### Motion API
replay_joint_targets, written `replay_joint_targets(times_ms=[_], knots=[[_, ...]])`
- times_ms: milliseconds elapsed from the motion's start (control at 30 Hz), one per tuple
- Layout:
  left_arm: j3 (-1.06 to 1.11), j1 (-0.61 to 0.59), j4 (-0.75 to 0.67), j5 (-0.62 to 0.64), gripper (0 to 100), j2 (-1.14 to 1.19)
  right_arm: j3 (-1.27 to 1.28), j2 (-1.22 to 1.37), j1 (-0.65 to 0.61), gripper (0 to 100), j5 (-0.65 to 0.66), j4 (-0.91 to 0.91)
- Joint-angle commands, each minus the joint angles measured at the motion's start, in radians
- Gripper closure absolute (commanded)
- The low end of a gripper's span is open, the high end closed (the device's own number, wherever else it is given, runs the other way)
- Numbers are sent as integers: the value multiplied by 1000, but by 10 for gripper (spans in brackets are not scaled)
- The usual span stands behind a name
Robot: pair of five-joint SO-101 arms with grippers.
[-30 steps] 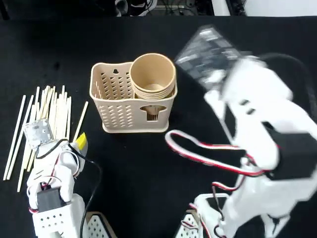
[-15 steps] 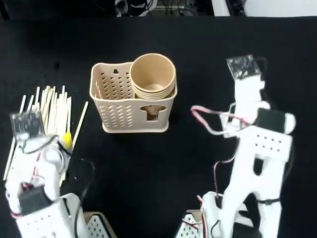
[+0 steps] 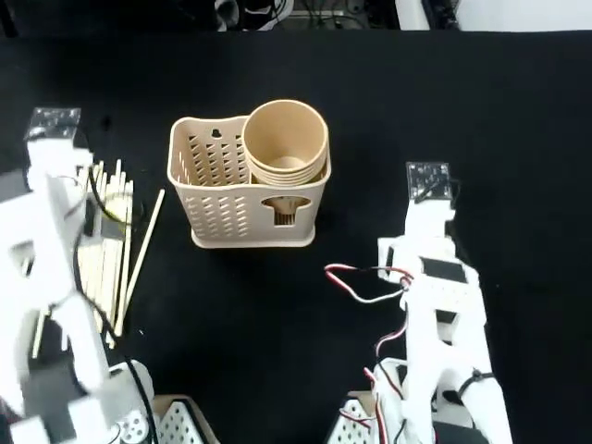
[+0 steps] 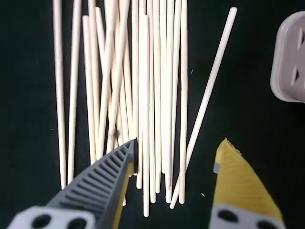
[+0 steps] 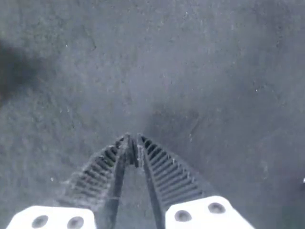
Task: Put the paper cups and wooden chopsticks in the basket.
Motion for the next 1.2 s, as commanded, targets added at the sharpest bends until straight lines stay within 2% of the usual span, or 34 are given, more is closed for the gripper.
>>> replay_joint_targets(times_ms=[0, 100, 333, 433, 567, 667, 867, 1000, 1167], knots=[[-242, -10, 68, -12, 727, 233, -1, 2, -14, 986, -8, -41], [-380, -8, 126, -12, 704, 405, 1, 1, -14, 986, -8, -41], [-570, -8, 127, -14, 705, 717, 2, 1, -15, 986, -8, -41], [-616, -7, 126, -14, 760, 790, 2, 1, -17, 986, -8, -41], [-651, 1, 126, -12, 892, 844, 2, 1, -18, 986, -8, -40], [-651, 1, 132, -12, 978, 852, 2, 1, -18, 986, -8, -40], [-645, 1, 140, -12, 972, 816, 2, 1, -20, 986, -8, -40], [-642, 24, 229, -12, 972, 687, 2, 1, -20, 986, -8, -40], [-634, 99, 324, -6, 971, 420, 2, 1, -20, 986, -8, -40]])
